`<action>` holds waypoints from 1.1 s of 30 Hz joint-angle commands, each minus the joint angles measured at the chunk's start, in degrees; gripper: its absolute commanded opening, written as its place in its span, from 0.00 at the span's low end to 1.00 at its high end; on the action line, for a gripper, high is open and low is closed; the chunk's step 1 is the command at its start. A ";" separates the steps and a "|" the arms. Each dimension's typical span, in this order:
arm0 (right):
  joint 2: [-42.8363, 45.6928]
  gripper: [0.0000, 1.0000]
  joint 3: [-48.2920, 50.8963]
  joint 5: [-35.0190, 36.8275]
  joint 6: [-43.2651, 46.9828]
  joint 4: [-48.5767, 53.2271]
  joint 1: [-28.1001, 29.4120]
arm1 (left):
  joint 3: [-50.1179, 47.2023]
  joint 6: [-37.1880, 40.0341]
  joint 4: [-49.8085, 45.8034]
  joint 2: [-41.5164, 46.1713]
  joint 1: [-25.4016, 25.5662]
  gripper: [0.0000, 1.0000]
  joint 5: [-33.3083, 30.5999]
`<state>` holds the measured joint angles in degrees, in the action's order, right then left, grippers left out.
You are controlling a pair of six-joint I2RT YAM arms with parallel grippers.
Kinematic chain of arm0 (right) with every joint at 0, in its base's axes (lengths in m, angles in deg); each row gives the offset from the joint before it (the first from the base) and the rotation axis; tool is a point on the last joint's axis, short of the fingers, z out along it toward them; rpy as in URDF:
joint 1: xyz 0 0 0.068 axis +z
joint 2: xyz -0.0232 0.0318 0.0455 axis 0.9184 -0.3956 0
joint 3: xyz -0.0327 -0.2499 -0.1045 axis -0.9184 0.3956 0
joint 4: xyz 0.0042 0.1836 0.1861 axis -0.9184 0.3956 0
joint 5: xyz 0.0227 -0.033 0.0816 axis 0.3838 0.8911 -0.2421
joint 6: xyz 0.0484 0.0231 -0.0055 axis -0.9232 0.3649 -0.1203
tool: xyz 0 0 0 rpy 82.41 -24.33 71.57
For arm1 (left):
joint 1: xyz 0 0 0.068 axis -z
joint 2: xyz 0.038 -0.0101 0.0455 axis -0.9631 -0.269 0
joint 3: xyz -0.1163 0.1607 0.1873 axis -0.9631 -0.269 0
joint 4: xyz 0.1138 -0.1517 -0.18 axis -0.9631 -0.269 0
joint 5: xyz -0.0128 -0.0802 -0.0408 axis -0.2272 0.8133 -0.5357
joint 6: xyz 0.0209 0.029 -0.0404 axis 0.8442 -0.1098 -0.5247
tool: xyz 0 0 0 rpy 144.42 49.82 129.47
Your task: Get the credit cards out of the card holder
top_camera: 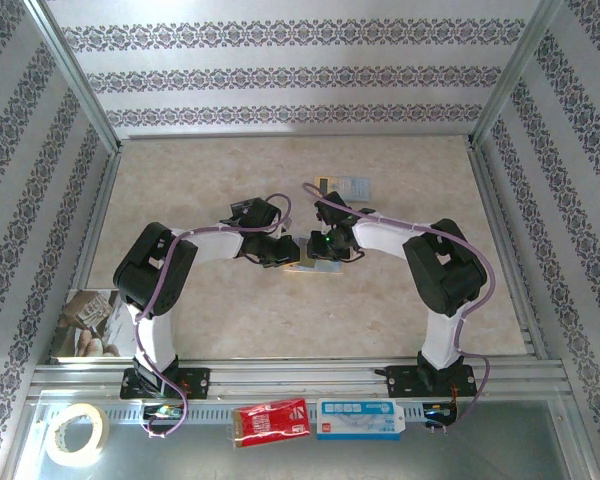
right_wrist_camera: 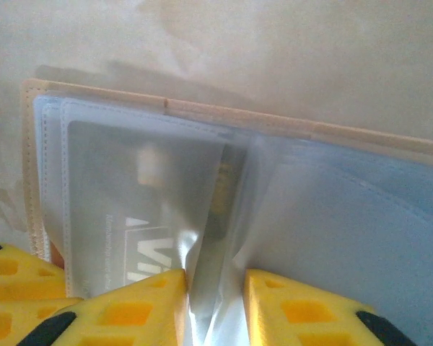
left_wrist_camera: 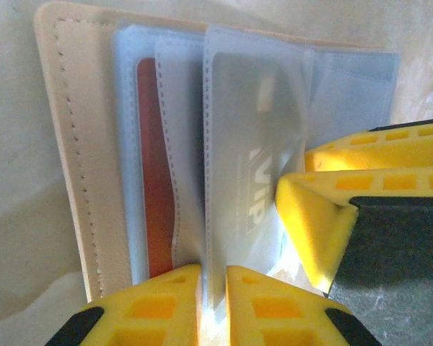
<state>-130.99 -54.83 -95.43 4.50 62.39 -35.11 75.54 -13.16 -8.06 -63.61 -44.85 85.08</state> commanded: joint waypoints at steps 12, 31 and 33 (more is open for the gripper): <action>14.32 0.39 7.61 0.49 -6.54 -5.91 -3.22 | 1.04 -2.78 1.44 3.32 0.53 0.21 3.00; 26.66 0.41 17.11 3.69 -10.61 -10.86 -9.45 | 6.76 -7.80 6.46 -0.91 6.38 0.36 3.77; 26.90 0.41 17.44 3.68 -10.67 -10.91 -9.70 | 7.67 -7.76 6.37 -1.90 6.75 0.38 3.51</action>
<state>-105.70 -38.46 -92.74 -5.20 52.45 -44.11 81.68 -19.94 -3.01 -63.32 -39.06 88.05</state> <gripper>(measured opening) 0.407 0.371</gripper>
